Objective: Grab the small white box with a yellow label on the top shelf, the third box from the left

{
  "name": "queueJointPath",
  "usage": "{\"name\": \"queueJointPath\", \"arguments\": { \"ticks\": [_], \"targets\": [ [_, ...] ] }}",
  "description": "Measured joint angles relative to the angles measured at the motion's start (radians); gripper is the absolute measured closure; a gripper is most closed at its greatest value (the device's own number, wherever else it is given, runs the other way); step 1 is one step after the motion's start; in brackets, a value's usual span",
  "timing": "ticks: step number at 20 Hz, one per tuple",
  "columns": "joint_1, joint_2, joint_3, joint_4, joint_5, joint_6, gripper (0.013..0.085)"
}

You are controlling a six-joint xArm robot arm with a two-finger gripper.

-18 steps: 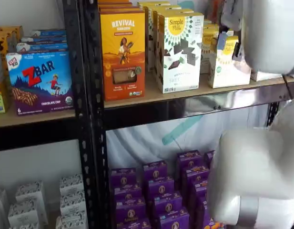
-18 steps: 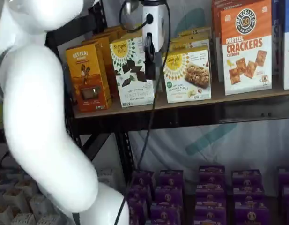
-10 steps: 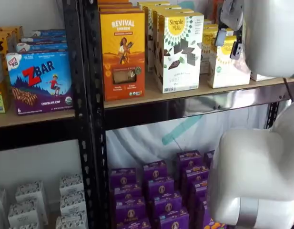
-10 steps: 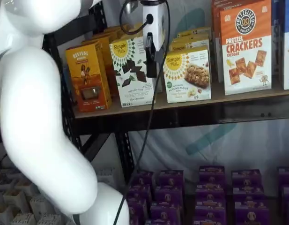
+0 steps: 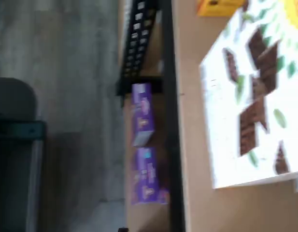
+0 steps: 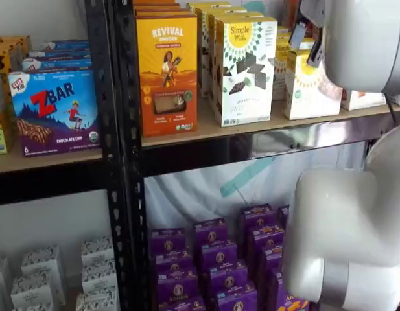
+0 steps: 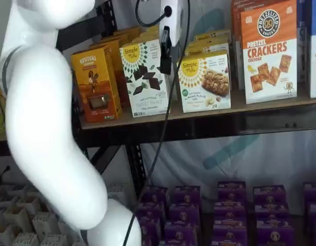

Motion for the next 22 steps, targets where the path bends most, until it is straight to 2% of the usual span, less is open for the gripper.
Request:
{"name": "queueJointPath", "arguments": {
  "ticks": [4,7,10,14,22],
  "targets": [
    [-0.006,-0.055,0.083,0.050,-0.166,-0.017,0.0130],
    [0.004,-0.056,0.107,0.035,-0.244,-0.031,0.0130],
    [0.012,-0.017,0.082,-0.012,-0.258,-0.042,0.0130],
    [0.003,0.031,0.052,-0.022,-0.270,-0.059,0.0130],
    [0.025,0.124,-0.032,-0.107,-0.208,-0.050,0.0130]
  ]
}}
